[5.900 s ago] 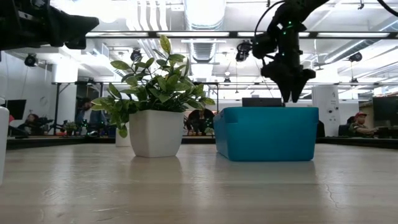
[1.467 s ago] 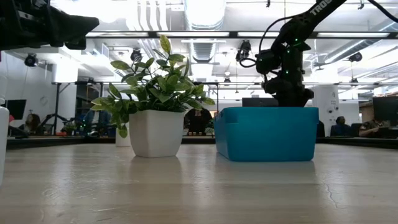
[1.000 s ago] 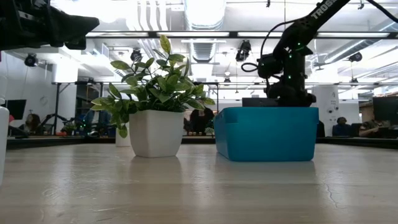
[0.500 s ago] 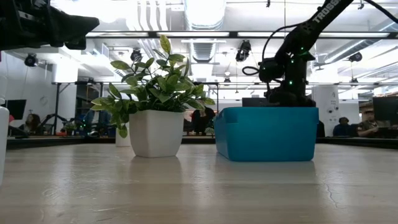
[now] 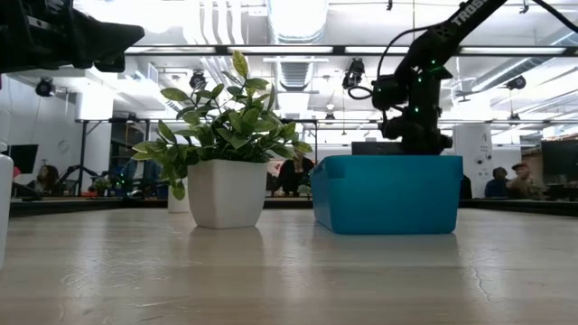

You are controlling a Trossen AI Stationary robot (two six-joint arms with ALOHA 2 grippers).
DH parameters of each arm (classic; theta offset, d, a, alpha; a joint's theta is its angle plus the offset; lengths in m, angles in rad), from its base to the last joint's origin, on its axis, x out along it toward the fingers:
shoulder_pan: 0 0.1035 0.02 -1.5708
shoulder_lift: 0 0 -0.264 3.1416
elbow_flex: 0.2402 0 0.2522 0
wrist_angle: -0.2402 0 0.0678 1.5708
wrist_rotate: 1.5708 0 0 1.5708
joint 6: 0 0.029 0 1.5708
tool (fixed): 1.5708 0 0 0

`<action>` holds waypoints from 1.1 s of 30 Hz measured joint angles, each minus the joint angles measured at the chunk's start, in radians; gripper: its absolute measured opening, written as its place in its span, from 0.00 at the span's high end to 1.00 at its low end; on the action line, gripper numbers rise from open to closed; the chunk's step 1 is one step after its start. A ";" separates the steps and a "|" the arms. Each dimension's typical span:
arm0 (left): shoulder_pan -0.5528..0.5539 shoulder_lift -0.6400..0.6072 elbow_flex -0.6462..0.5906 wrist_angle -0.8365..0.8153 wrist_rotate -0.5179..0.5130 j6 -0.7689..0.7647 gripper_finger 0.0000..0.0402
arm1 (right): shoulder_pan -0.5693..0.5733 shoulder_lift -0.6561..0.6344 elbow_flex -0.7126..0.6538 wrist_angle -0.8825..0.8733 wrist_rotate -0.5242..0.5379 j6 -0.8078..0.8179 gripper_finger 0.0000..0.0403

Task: Pick and place pill bottles into a basket
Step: Put the white medicine bottle into the blue bin

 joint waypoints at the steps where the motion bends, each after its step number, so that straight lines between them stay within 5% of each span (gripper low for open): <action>1: 0.000 0.000 0.000 0.000 0.000 0.000 1.00 | 0.007 0.000 0.010 -0.017 -0.011 0.000 0.62; 33: 0.000 0.000 0.000 0.000 -0.022 0.000 1.00 | 0.620 -0.065 0.220 -0.115 -0.009 0.161 0.62</action>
